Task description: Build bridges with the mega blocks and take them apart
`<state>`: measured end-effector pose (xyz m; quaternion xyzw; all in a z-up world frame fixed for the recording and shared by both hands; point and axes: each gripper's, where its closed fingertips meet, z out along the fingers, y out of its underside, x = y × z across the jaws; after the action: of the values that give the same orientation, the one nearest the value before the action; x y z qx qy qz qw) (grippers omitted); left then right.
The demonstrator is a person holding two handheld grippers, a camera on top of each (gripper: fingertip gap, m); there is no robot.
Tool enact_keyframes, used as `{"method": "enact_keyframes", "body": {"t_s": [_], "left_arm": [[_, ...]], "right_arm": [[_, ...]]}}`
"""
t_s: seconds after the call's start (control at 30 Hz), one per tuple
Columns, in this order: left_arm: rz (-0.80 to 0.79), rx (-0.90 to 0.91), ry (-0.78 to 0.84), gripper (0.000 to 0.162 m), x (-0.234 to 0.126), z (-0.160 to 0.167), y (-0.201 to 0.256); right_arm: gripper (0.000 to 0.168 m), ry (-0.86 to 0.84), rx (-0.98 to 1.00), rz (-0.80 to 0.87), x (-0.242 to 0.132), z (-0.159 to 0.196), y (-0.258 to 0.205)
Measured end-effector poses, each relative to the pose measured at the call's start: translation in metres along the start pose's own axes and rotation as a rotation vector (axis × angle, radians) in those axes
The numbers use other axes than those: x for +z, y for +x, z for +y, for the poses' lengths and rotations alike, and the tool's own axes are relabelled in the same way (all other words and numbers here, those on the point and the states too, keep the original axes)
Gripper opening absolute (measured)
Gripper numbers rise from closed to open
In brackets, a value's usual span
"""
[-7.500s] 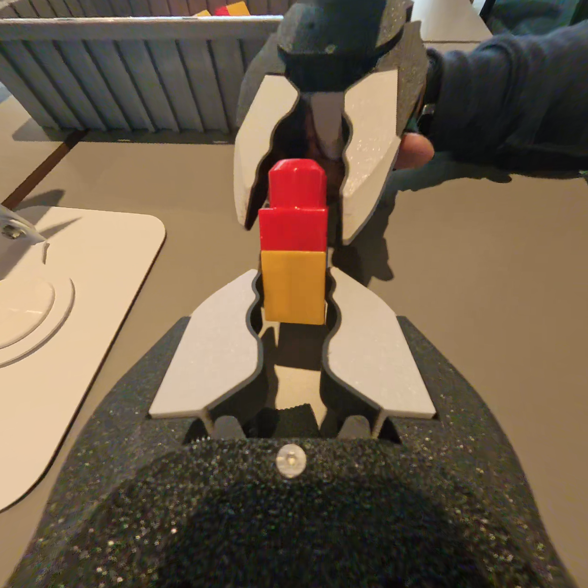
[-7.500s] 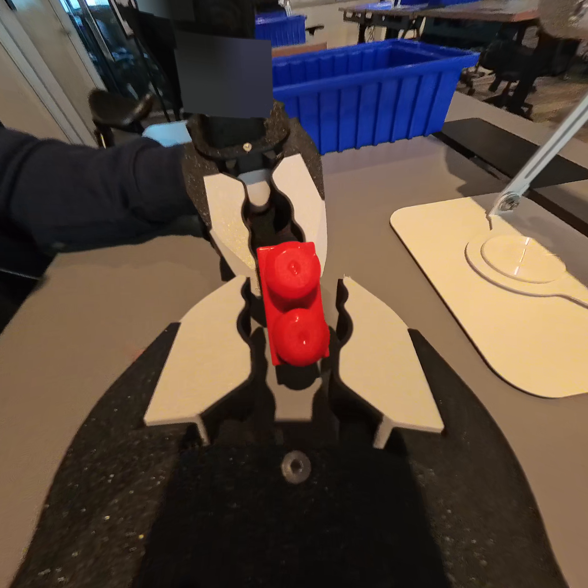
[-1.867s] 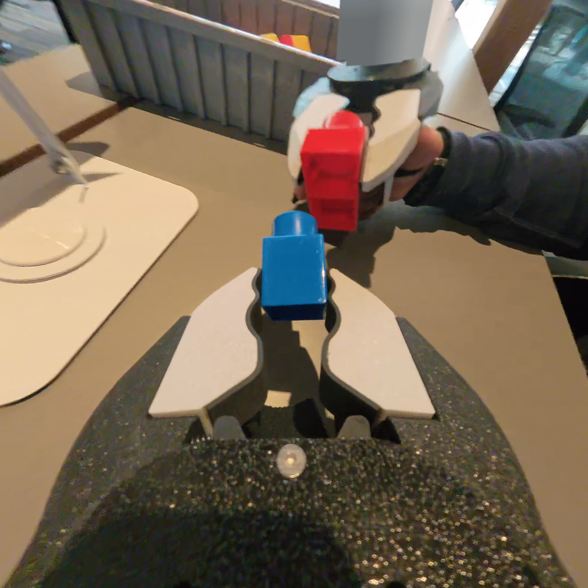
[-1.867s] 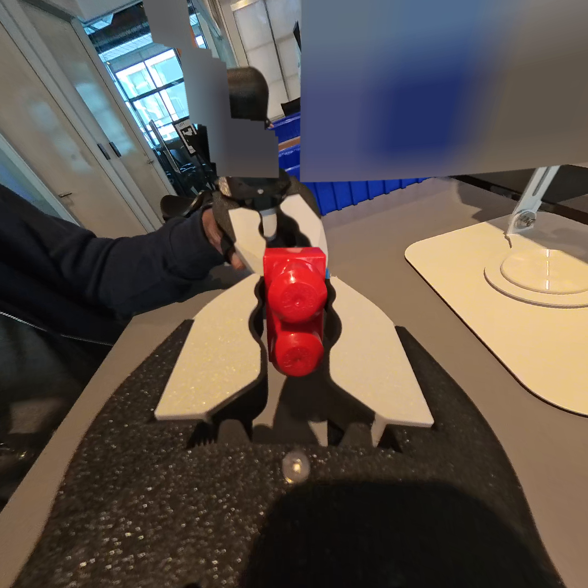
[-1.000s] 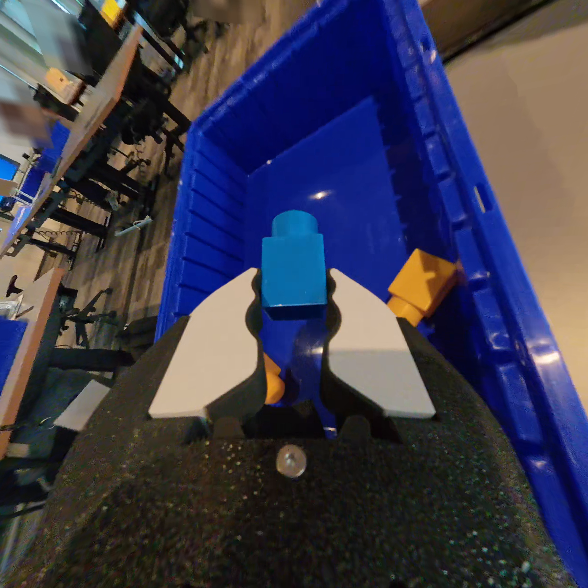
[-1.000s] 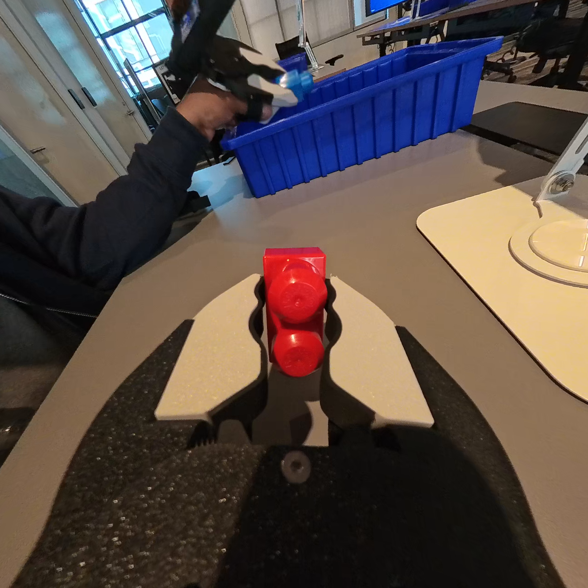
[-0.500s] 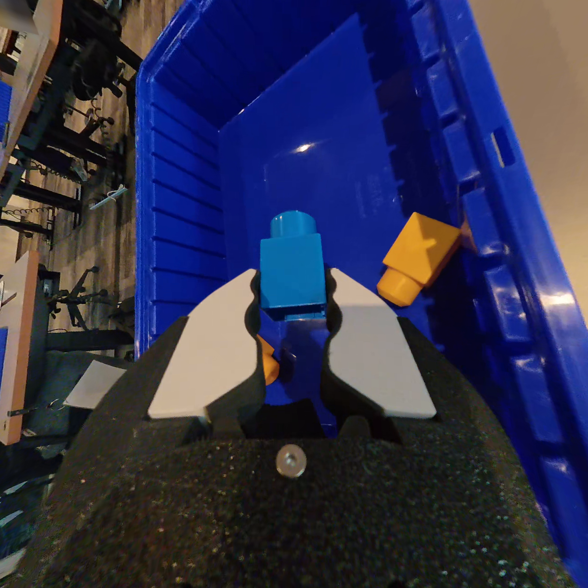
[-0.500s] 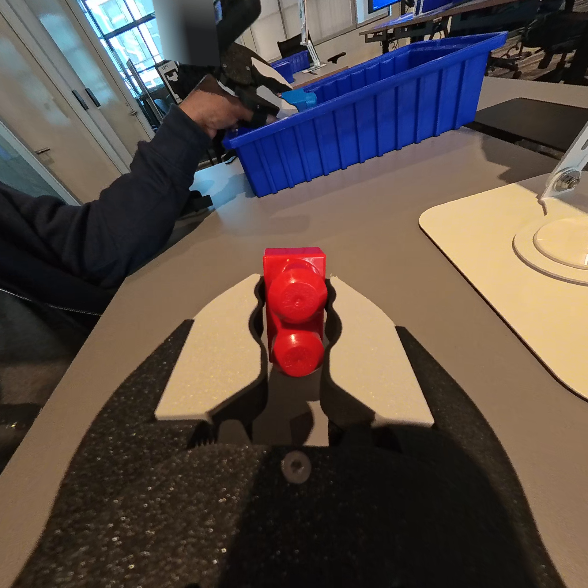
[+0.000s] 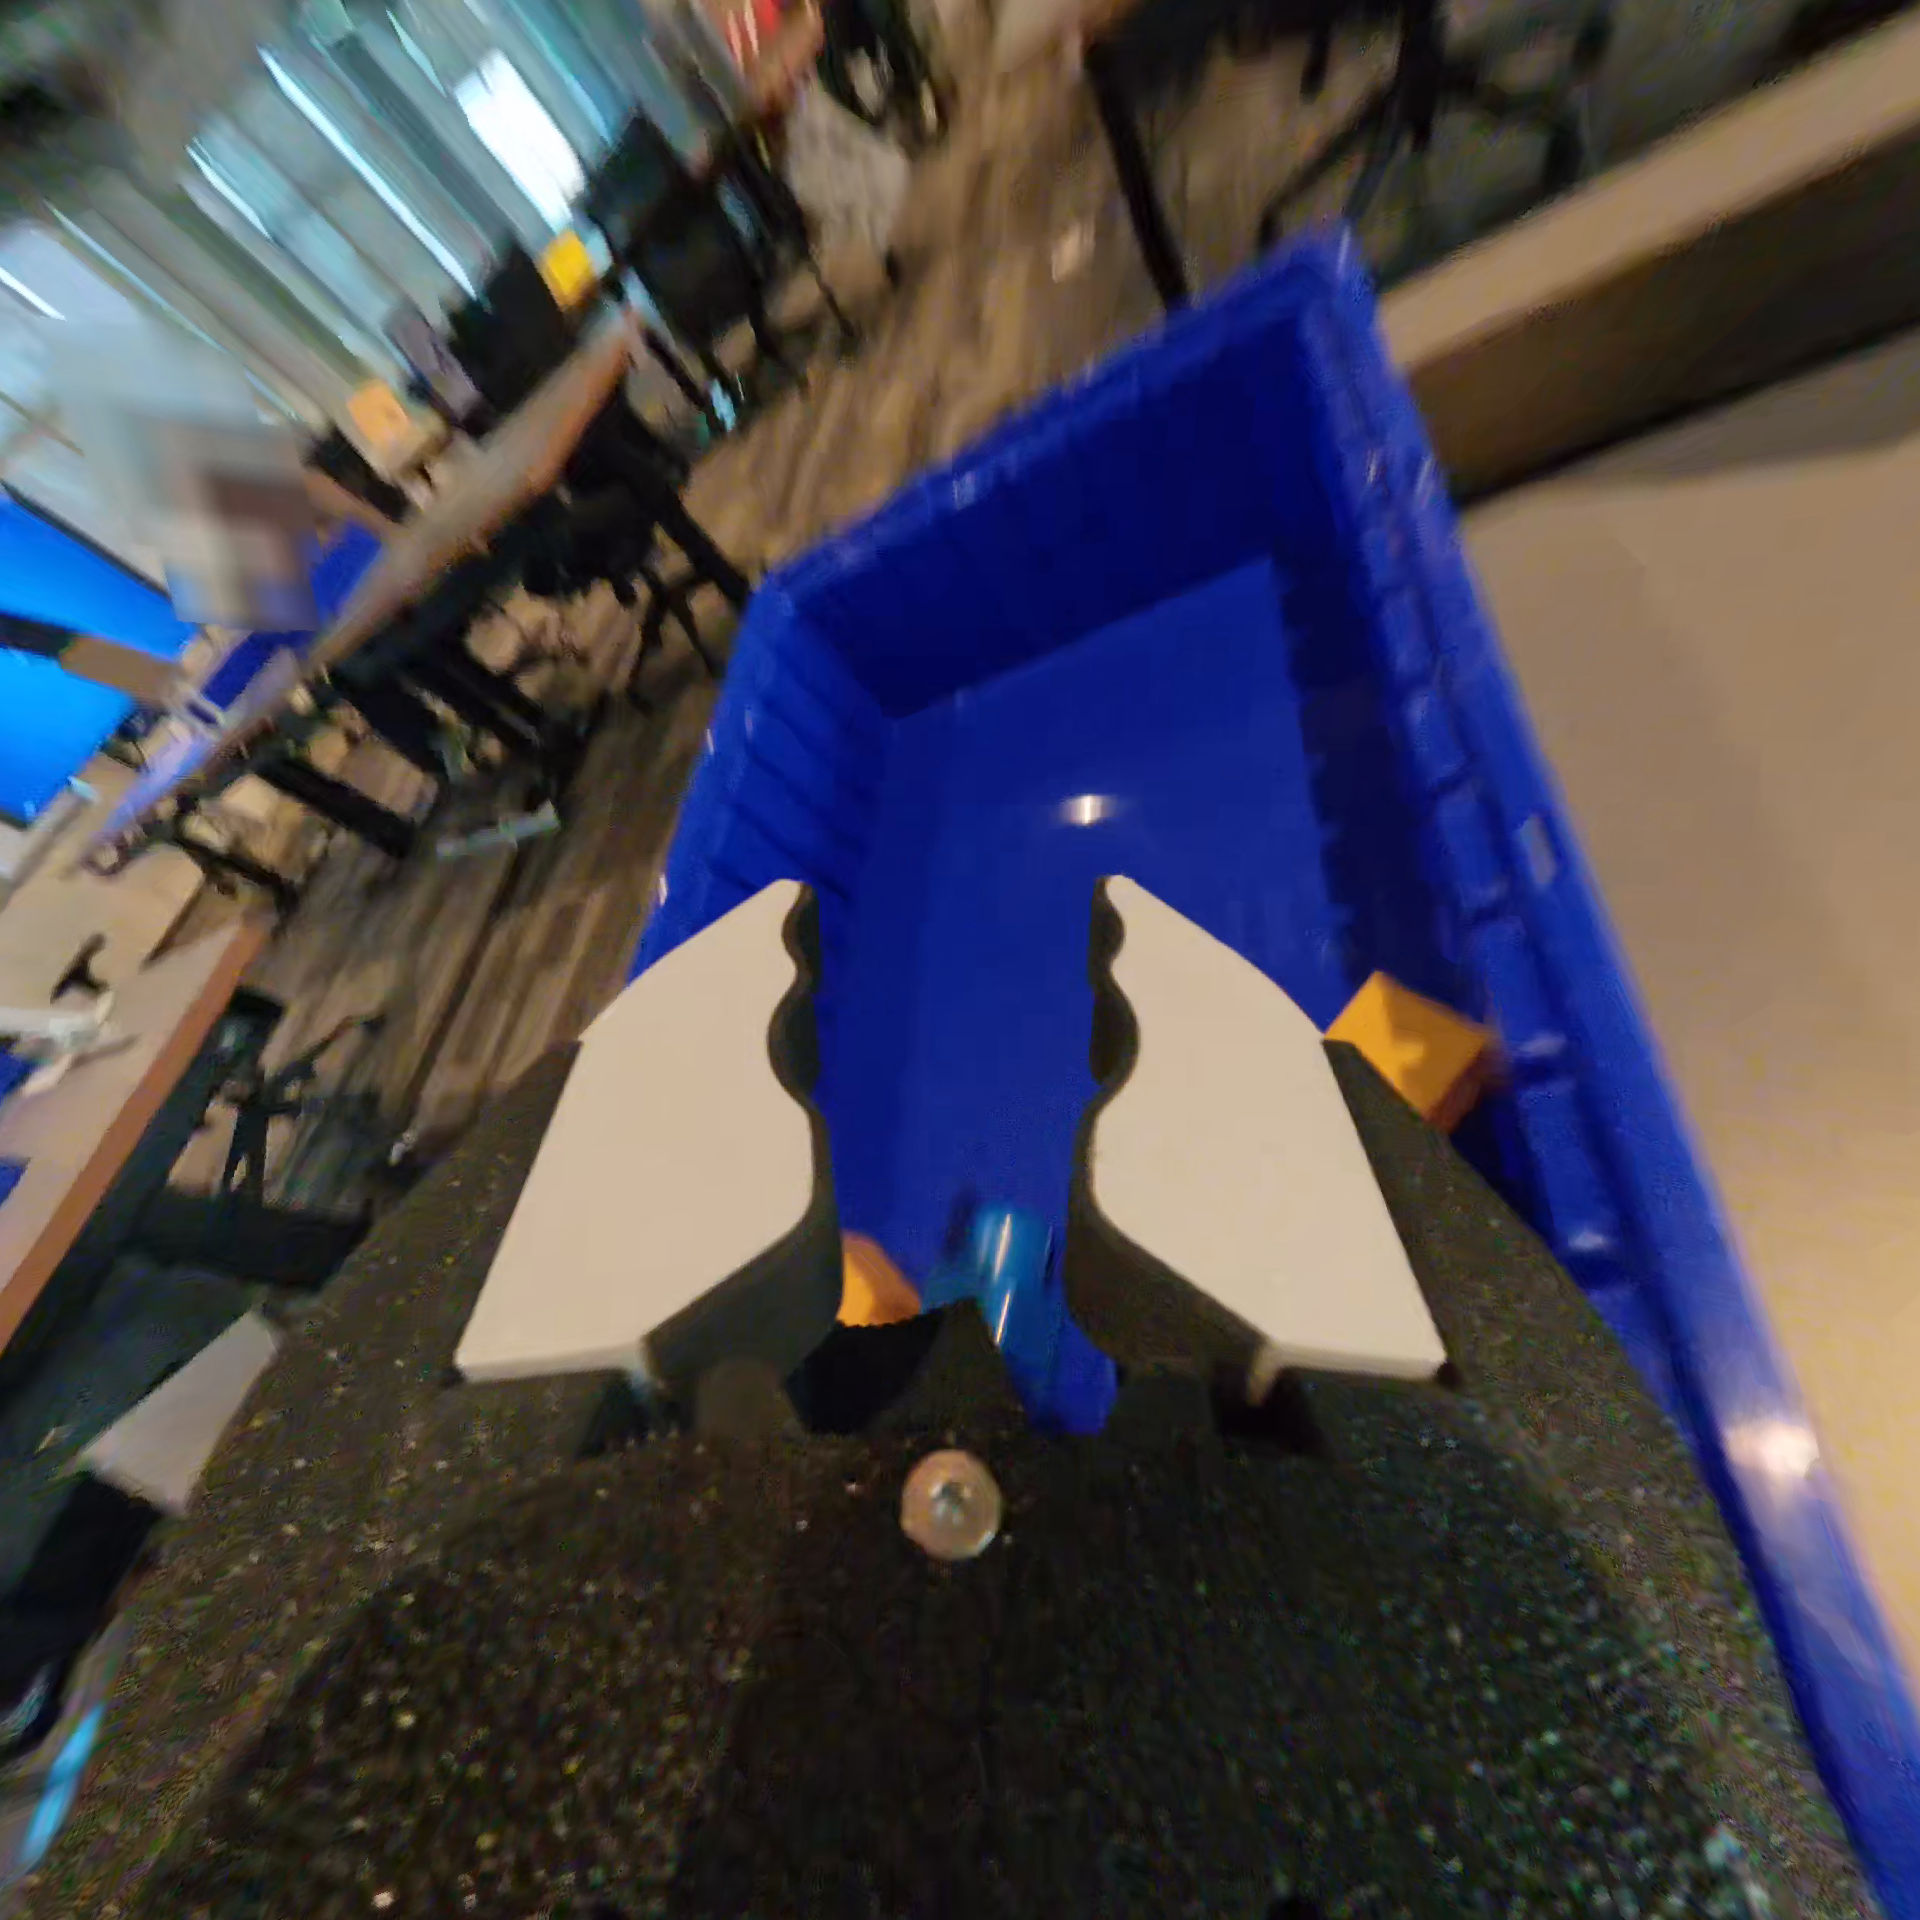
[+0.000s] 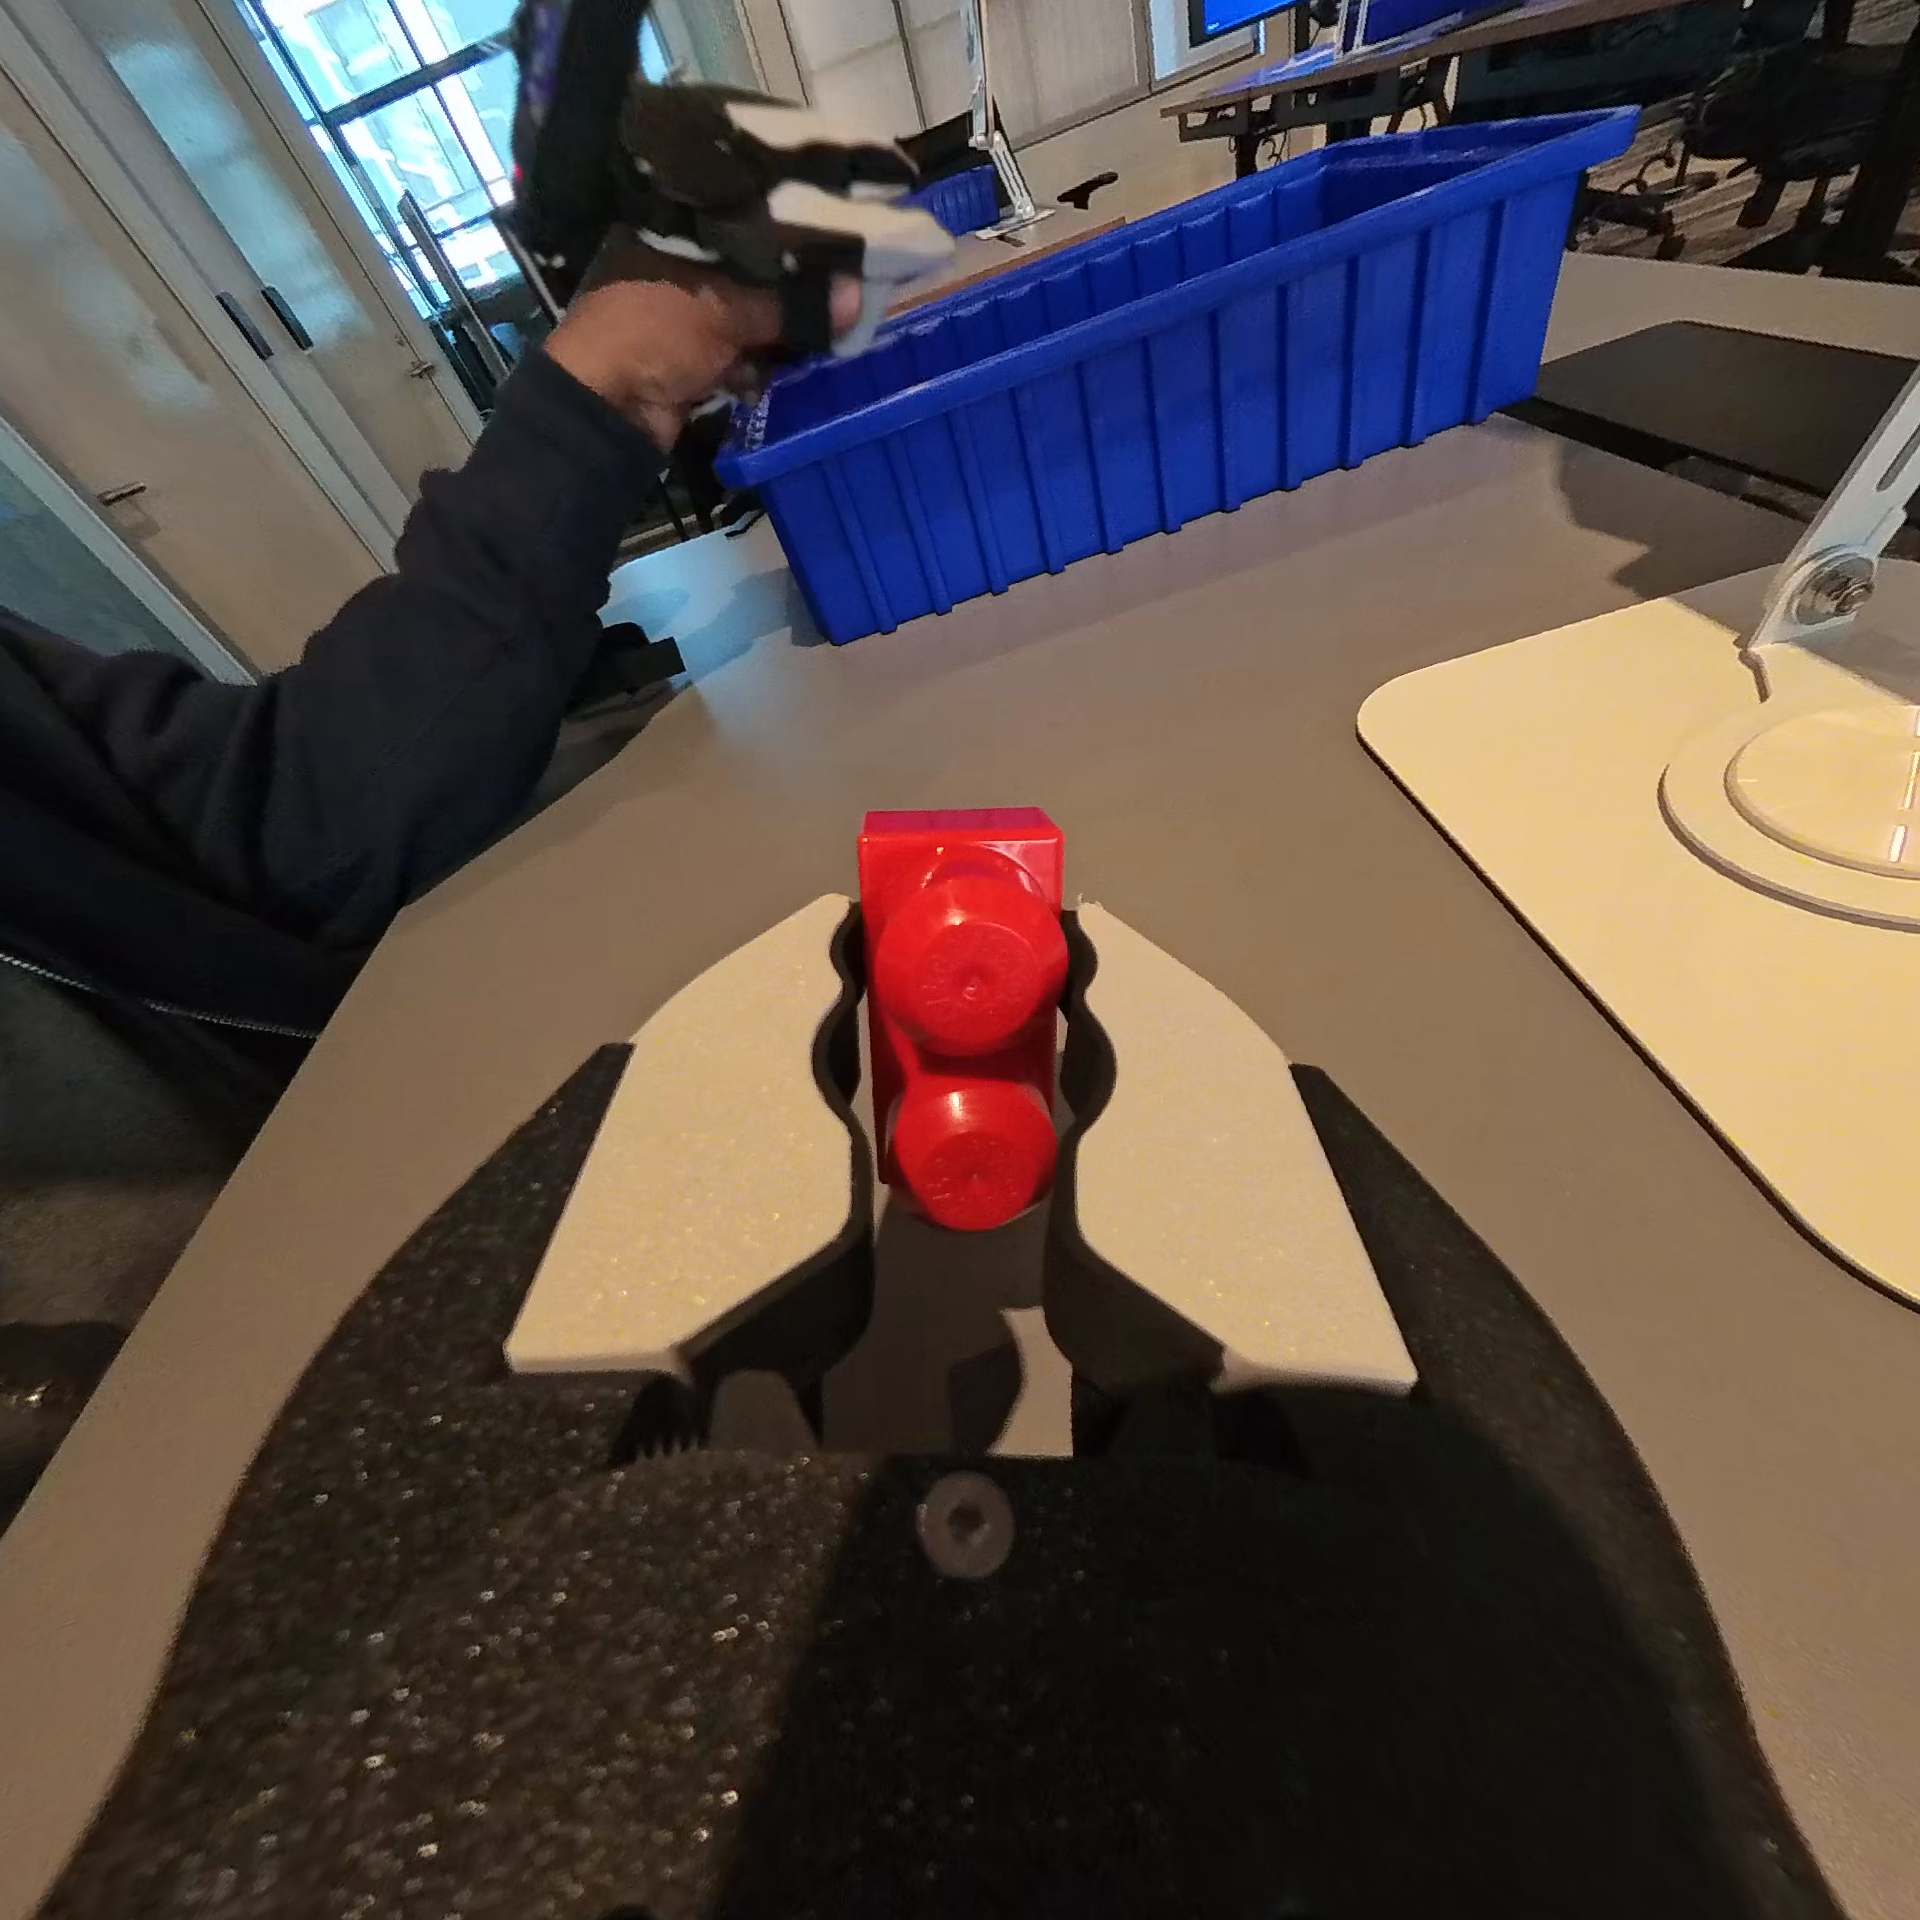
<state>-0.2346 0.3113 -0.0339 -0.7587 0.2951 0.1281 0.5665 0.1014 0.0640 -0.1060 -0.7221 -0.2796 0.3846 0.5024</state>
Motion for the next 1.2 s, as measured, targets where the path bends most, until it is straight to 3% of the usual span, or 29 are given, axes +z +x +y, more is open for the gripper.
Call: {"method": "enact_keyframes", "body": {"t_s": [0.13,0.23,0.3,0.5,0.77,0.93,1.07,1.2], "left_arm": [[0.089,-0.068,0.388,0.044,-0.041,-0.077,0.028],[0.315,-0.114,0.614,0.040,-0.075,-0.123,0.085],[0.523,-0.210,0.666,0.038,-0.087,-0.139,0.132],[1.007,-0.489,0.426,0.039,-0.072,-0.123,0.262],[1.405,-1.023,0.199,0.043,-0.068,-0.117,0.315],[1.623,-1.212,0.128,0.048,-0.086,-0.142,0.351],[1.777,-1.208,0.149,0.050,-0.109,-0.165,0.385],[1.839,-1.157,0.229,0.049,-0.126,-0.172,0.390]], "right_arm": [[0.035,0.003,-0.002,0.018,0.000,0.000,0.002],[0.035,0.004,-0.007,0.033,0.000,-0.001,0.003],[0.035,0.010,-0.014,0.046,0.000,-0.001,0.004],[0.035,0.089,-0.067,0.090,0.002,-0.025,-0.003],[0.035,0.283,-0.203,0.012,0.037,-0.104,-0.076],[0.035,0.273,-0.209,-0.072,0.104,-0.133,-0.109],[0.035,0.171,-0.237,-0.088,0.176,-0.150,-0.115],[0.036,0.023,-0.325,-0.031,0.250,-0.159,-0.100]]}}
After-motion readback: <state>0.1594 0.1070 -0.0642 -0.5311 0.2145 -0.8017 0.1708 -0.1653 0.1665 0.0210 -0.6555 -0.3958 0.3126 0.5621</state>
